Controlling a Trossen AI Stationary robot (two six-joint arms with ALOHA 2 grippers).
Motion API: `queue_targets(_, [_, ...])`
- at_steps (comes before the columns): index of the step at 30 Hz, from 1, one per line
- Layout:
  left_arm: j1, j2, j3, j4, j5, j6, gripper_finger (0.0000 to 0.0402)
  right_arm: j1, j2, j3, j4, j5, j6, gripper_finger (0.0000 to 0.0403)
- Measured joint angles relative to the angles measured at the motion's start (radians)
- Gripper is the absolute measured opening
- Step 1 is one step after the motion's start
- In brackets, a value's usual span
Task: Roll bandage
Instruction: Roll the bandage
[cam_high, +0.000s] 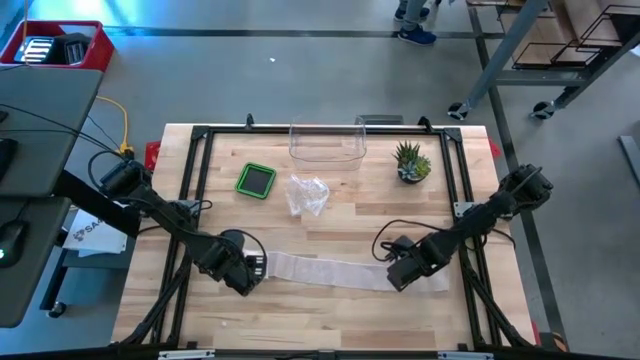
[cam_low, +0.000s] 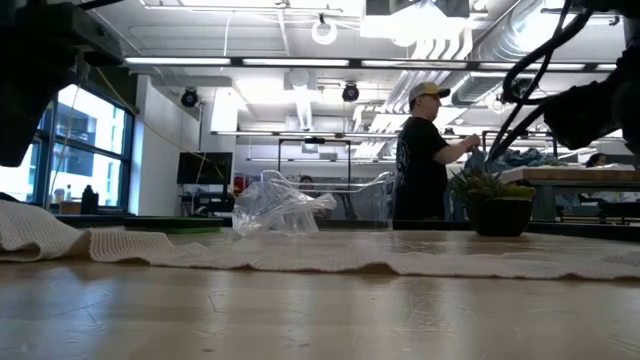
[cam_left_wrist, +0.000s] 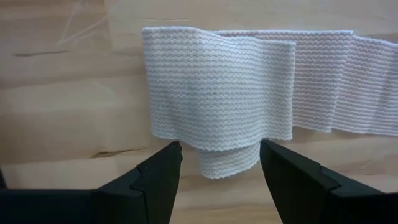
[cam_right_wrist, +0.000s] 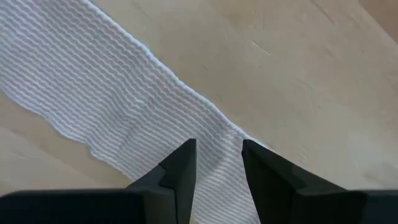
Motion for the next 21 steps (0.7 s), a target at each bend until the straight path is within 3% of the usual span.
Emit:
queue_targets(8, [-0.003, 0.000, 0.000, 0.011, 0.022, 0.061, 0.0215, 0.000, 0.000, 0.080, -0.123, 0.028, -0.038, 0.0132])
queue_targets(16, [-0.004, 0.000, 0.000, 0.037, -0.035, 0.086, 0.0224, -0.020, -0.001, 0.133, -0.253, 0.053, -0.046, 0.0200])
queue_targets(21, [-0.008, 0.000, 0.000, 0.051, -0.036, -0.023, 0.0248, -0.020, -0.001, 0.133, -0.245, 0.052, -0.046, 0.0213])
